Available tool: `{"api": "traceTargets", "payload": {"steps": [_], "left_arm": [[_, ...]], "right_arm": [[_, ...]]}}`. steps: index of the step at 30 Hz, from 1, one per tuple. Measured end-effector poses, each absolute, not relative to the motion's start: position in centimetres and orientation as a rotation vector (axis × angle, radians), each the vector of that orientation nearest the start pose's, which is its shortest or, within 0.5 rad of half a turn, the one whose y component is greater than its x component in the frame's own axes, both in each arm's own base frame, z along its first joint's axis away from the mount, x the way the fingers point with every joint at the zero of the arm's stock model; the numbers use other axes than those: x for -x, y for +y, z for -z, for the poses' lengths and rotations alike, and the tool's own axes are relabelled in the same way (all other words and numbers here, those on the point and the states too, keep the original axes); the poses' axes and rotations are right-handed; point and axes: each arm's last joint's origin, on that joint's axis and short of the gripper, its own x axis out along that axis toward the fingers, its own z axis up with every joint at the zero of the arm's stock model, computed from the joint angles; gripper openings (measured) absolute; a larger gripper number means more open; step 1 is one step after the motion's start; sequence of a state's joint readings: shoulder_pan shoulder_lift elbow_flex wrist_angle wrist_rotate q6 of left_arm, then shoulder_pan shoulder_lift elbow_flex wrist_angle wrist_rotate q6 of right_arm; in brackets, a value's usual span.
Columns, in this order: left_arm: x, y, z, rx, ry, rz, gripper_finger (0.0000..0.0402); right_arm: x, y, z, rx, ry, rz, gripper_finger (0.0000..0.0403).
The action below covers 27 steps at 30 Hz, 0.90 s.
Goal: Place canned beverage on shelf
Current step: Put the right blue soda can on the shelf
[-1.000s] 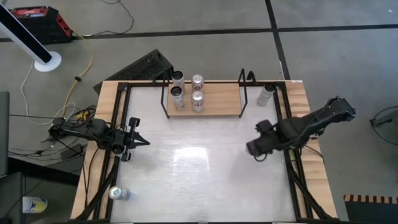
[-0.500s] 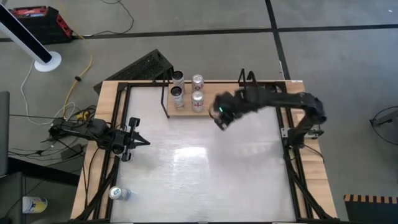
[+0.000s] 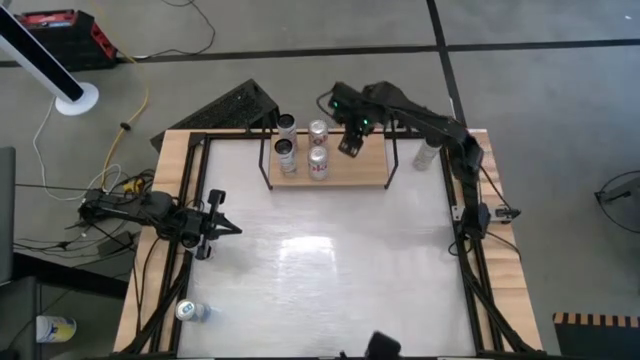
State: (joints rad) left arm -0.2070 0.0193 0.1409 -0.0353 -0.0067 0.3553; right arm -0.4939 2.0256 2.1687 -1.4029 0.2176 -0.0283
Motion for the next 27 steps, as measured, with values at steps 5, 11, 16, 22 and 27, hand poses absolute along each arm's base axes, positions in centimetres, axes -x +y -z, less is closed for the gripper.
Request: {"api": "traceTargets", "payload": {"steps": [5,11,16,22,27], "left_arm": [[-8.7,-1.8,-20.4,-0.318,-0.091,0.186,0.0000],[-8.7,-1.8,-20.3,-0.256,-0.083,0.194,0.0000],[-8.7,-1.8,-20.3,-0.205,-0.070,0.199,0.0000],[-8.6,-2.0,-20.3,-0.180,-0.073,0.250,0.0000],[-8.6,-2.0,-20.3,-0.170,-0.072,0.251,0.0000]], "right_arm": [[-35.2,-22.0,-33.7,-0.115,1.300,0.566,0.0263],[-35.1,-24.0,-32.5,-0.081,1.334,0.547,0.0263],[-34.9,-24.8,-31.9,-0.074,1.360,0.536,0.0263],[-35.3,-24.7,-32.1,-0.065,1.317,0.520,0.0263],[-35.5,-24.5,-32.1,-0.060,1.318,0.480,0.0263]]}}
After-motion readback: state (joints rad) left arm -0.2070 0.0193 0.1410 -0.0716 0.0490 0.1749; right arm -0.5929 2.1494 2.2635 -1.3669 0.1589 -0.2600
